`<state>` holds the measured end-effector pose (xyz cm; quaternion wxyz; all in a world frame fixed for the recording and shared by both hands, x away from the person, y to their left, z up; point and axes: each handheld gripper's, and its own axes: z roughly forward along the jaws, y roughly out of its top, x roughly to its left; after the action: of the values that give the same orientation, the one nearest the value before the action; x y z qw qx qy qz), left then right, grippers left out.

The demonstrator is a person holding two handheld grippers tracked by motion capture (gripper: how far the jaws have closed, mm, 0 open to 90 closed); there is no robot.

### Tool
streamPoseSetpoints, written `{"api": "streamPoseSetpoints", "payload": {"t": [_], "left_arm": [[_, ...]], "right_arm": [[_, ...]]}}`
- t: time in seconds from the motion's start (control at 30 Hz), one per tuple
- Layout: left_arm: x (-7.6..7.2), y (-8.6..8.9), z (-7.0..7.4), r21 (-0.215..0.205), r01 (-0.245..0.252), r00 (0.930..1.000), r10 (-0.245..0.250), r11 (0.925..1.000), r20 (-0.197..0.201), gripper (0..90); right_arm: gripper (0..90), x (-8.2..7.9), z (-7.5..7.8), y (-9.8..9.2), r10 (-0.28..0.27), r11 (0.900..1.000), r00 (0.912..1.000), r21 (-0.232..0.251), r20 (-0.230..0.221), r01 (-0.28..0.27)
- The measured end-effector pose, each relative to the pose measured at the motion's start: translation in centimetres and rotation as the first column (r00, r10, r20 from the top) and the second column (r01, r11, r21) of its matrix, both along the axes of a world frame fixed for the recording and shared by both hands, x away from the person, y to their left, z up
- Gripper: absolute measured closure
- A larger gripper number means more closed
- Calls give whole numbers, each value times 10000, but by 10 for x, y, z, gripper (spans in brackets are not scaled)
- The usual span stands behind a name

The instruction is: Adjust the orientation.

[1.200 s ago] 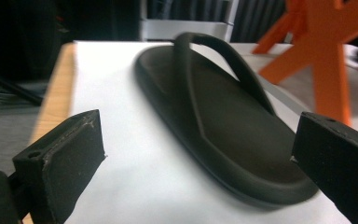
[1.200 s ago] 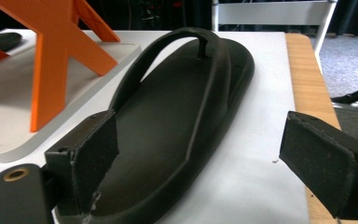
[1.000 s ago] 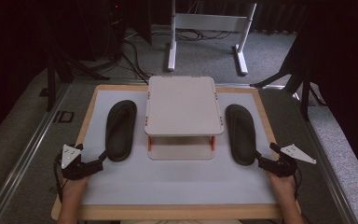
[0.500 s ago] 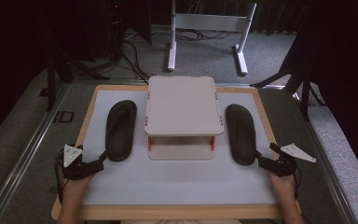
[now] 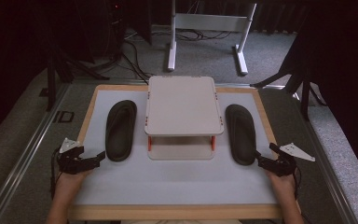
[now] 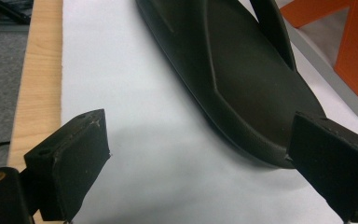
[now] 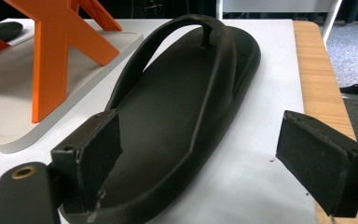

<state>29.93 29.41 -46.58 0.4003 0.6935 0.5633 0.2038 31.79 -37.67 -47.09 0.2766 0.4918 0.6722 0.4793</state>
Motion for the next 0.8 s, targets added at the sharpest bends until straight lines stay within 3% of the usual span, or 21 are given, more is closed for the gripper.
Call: {"api": "streamPoseSetpoints", "payload": {"t": [0.17, 0.2, 0.3, 0.37, 0.6, 0.7, 0.73, 0.8], "left_arm": [[5, 1, 14, 318, 151, 9990, -137, 9994, -424, 78], [8, 2, 18, 327, 130, 9969, -104, 9994, -777, 78], [10, 3, 27, 520, 37, 9942, 19, 9986, -1074, 83], [11, 4, 32, 405, 231, 9933, -184, 9989, -1140, 83], [16, 7, 51, 732, 516, 9895, -411, 9960, -1383, 101], [20, 5, 57, 834, 1040, 9814, -886, 9911, -1703, 110], [23, 2, 59, 936, 1434, 9712, -1220, 9852, -2046, 116], [27, -1, 61, 1087, 1624, 9635, -1339, 9807, -2318, 118]], "right_arm": [[132, 0, 0, 0, -27, 10000, 10000, -31, 18, 27], [132, 0, 0, 1, -66, 10000, 10000, -31, 39, 66], [132, 0, 0, 0, -73, 10000, 10000, 34, -3, 73], [133, 0, 0, 0, -52, 10000, 10000, 41, -29, 52], [133, 0, 0, 0, -52, 10000, 10000, 37, -27, 52], [133, 1, 0, 1, -61, 10000, 10000, -5, -31, 61], [133, 1, 0, 1, -80, 10000, 10000, -16, -35, 80], [132, 1, 0, 1, -110, 9999, 9999, -22, -39, 110]]}}
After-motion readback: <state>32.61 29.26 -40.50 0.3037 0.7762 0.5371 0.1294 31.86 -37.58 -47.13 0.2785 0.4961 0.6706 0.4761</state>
